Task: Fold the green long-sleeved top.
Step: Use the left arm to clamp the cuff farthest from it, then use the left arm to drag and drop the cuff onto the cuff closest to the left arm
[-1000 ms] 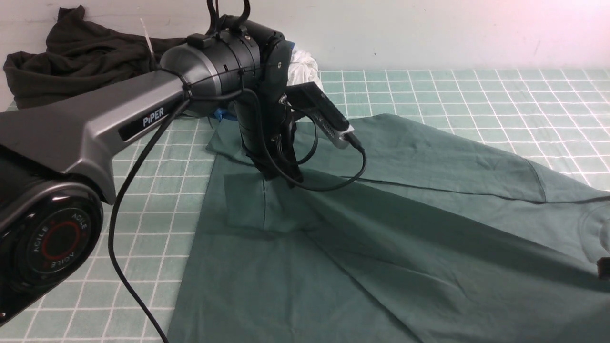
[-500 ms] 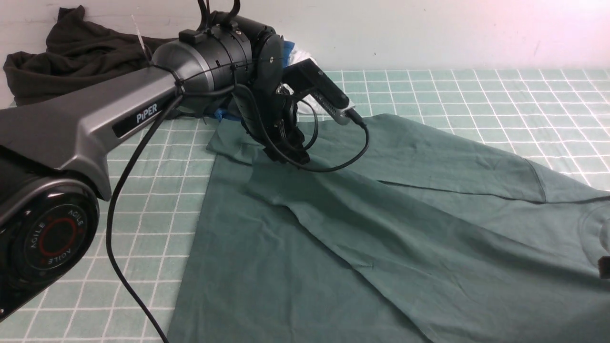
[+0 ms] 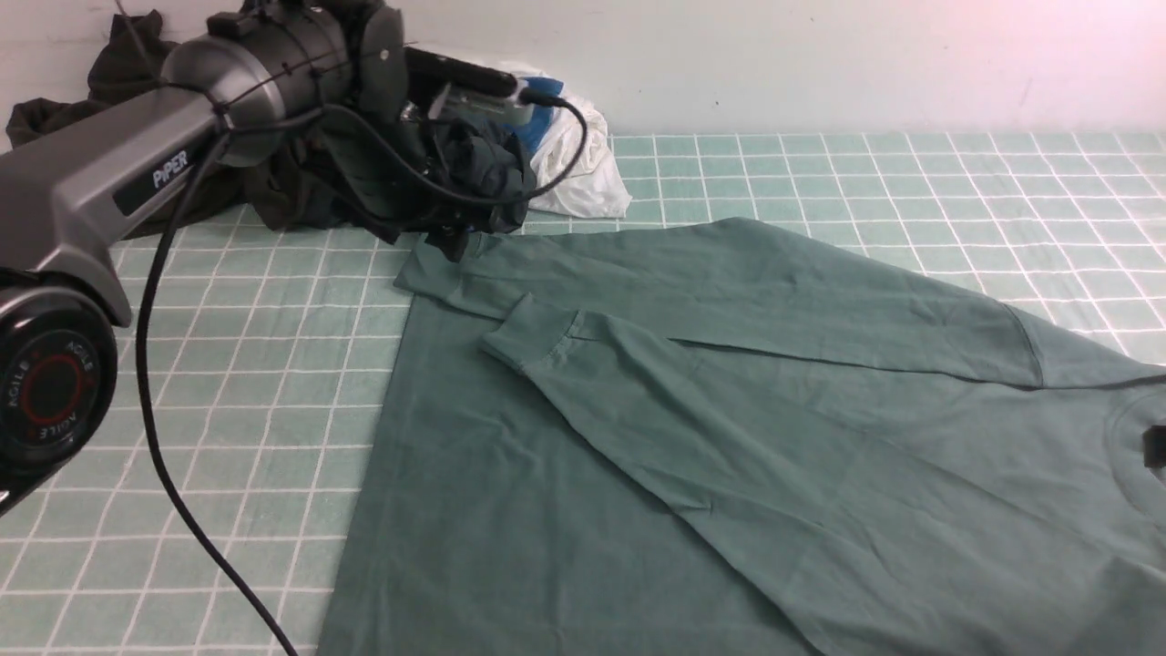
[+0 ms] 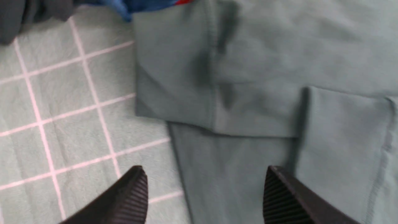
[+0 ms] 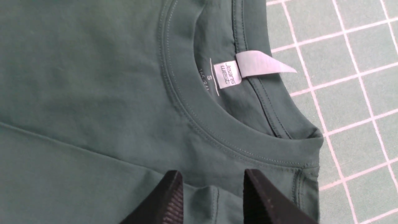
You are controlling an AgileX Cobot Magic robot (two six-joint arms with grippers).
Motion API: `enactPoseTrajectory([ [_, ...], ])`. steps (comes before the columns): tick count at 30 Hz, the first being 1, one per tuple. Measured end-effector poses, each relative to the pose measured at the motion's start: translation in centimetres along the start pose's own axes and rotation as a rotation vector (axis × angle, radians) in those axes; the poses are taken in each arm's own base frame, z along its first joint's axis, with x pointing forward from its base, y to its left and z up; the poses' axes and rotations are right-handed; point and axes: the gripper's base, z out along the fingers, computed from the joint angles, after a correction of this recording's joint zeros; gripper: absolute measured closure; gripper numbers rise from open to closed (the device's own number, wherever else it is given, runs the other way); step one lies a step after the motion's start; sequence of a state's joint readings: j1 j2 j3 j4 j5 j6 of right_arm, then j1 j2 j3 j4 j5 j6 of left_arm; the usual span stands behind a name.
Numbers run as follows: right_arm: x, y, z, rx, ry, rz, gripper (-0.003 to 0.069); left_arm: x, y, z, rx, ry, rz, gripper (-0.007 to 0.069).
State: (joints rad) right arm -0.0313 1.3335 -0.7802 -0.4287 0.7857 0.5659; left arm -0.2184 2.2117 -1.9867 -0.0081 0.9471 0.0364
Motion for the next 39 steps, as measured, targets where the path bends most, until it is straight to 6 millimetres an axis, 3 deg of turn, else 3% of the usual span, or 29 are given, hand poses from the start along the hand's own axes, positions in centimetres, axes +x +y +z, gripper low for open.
enactPoseTrajectory([
  [2,0.0,0.1,0.0,-0.014,0.004,0.006,0.0392,0.2,2.1,1.9,0.03,-0.015,-0.09,0.0162],
  [6,0.1,0.3,0.0,-0.031,0.01,-0.009,0.0391,0.5,4.1,4.5,0.05,-0.048,-0.176,0.0162],
  [16,-0.1,0.6,0.0,-0.061,-0.005,-0.025,0.0391,1.0,4.5,8.7,0.068,-0.101,-0.227,0.0182],
  [21,-0.1,0.6,-0.1,-0.062,-0.005,-0.023,0.0391,1.0,4.4,8.6,0.071,-0.099,-0.21,0.0334],
  [23,-0.1,0.6,-0.1,-0.063,-0.007,-0.024,0.0391,0.9,4.4,8.5,0.07,-0.103,-0.185,0.0477],
  [26,-0.1,0.6,-0.1,-0.065,-0.009,-0.024,0.0391,0.7,4.3,7.9,0.069,-0.112,-0.163,0.0582],
  [35,-0.1,0.7,-0.1,-0.075,-0.011,-0.017,0.0391,-0.9,3.5,3.5,0.074,-0.168,-0.084,0.0608],
  [39,-0.2,0.8,-0.1,-0.087,-0.013,-0.007,0.0391,-1.9,0.9,-0.1,0.095,-0.214,-0.008,0.0608],
])
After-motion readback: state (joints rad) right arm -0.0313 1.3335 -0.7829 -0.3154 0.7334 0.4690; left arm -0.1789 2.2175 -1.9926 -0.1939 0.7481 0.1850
